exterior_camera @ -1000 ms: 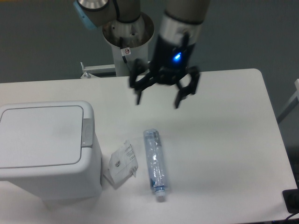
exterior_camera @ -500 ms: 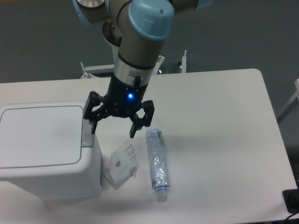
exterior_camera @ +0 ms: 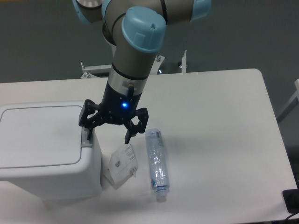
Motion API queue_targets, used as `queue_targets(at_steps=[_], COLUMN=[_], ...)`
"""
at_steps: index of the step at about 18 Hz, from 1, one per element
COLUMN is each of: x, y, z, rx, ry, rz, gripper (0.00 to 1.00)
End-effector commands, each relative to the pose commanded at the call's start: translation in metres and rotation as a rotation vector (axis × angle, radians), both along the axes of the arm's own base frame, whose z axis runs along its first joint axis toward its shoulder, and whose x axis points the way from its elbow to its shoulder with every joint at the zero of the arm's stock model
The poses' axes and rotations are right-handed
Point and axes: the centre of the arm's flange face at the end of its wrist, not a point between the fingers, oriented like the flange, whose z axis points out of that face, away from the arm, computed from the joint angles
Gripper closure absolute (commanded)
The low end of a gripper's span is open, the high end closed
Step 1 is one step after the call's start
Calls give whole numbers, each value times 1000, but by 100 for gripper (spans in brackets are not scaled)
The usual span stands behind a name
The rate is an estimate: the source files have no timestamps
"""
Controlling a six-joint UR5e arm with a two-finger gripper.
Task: Open the trash can
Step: 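Lower the gripper finger onto the grey lid tab and press it, then push the tab so the lid swings open, then lift the gripper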
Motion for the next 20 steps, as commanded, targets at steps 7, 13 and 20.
queue_targets(at_steps=[7,13,20], x=[1,1,0], y=[0,0,1], z=[-6,-5,-5], rx=[-4,-2,1], ry=[-1,1,11], rz=[-3,-3,-1], gripper=[0,0,0])
